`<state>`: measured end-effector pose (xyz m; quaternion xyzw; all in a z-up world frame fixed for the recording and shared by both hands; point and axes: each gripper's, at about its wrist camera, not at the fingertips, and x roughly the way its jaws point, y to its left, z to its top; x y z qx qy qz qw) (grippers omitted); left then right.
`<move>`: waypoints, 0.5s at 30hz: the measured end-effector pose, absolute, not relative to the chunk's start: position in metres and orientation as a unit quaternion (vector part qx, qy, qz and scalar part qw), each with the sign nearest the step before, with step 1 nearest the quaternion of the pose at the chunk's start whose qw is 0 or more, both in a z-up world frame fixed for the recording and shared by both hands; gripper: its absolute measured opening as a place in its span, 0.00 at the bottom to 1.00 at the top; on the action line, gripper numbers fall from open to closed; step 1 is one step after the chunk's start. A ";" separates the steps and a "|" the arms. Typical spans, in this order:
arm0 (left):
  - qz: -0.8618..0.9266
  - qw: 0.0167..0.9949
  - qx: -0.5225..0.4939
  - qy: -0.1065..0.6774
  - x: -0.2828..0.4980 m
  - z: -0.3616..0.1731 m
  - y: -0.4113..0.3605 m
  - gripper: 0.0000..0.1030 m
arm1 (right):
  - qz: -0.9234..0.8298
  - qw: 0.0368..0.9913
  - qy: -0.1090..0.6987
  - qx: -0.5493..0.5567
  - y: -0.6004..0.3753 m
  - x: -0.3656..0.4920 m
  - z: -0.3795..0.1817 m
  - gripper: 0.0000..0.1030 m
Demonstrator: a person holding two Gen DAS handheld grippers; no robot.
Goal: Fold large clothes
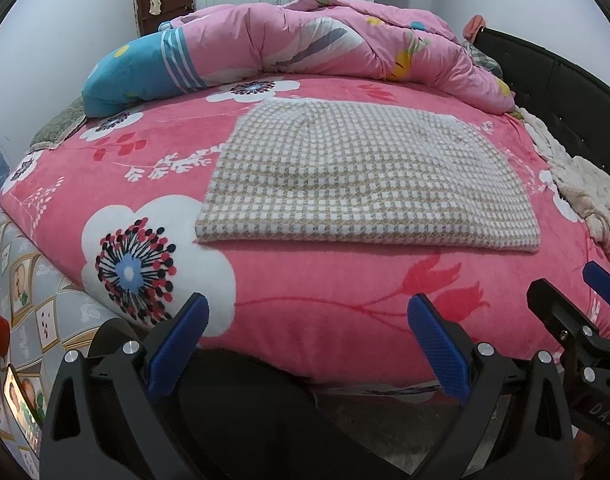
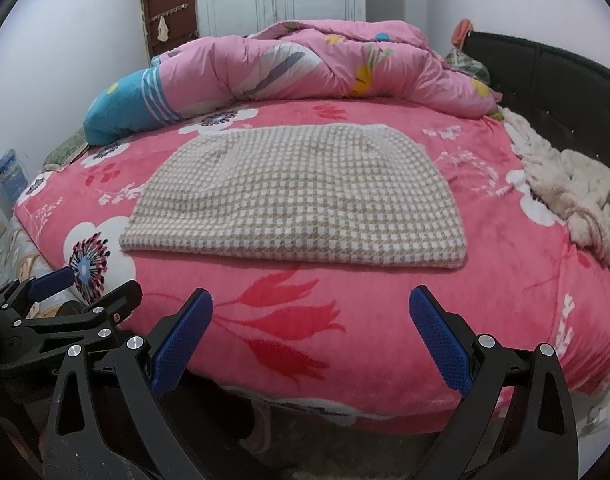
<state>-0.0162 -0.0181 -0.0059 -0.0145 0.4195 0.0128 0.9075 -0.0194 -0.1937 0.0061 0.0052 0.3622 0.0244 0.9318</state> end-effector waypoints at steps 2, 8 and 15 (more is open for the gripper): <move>0.013 0.908 -0.014 0.419 -0.016 -0.006 -0.018 0.95 | 0.024 0.931 0.363 0.005 -0.194 -0.019 0.006 0.92; 0.013 0.908 -0.014 0.419 -0.016 -0.006 -0.018 0.95 | 0.022 0.930 0.367 0.005 -0.195 -0.018 0.004 0.92; 0.012 0.908 -0.015 0.419 -0.016 -0.006 -0.018 0.95 | 0.020 0.930 0.367 0.003 -0.194 -0.018 0.004 0.92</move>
